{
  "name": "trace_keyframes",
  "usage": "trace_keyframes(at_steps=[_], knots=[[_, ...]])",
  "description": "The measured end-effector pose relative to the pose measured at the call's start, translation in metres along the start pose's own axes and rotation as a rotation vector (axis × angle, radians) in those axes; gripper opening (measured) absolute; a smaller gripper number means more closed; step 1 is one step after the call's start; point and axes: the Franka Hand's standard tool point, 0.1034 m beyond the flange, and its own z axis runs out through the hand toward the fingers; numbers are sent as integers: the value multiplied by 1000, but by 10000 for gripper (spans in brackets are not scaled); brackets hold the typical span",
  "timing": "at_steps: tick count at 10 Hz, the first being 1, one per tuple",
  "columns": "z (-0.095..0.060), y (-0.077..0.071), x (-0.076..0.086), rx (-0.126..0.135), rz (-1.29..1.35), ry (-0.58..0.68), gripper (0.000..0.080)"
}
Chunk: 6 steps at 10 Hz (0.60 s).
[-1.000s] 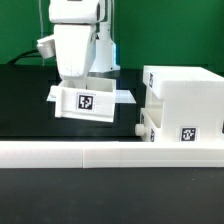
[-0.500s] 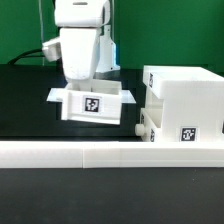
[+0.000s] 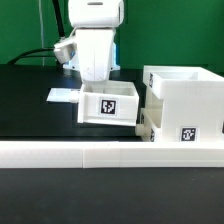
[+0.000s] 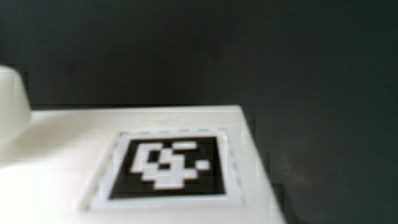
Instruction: Assemble drawer
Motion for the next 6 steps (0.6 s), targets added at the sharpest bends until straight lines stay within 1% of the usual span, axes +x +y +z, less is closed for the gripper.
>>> trace_keyframes(at_steps=[1,3,4,5,6], knots=[[0,2,0,-29,0,4,41],[1,1,3,-26,-3,5,41],[0,3,10,-37,1,9,41],[-1,6,17,-64,9,14,41],[-1,5,19,-53,7,13,41]])
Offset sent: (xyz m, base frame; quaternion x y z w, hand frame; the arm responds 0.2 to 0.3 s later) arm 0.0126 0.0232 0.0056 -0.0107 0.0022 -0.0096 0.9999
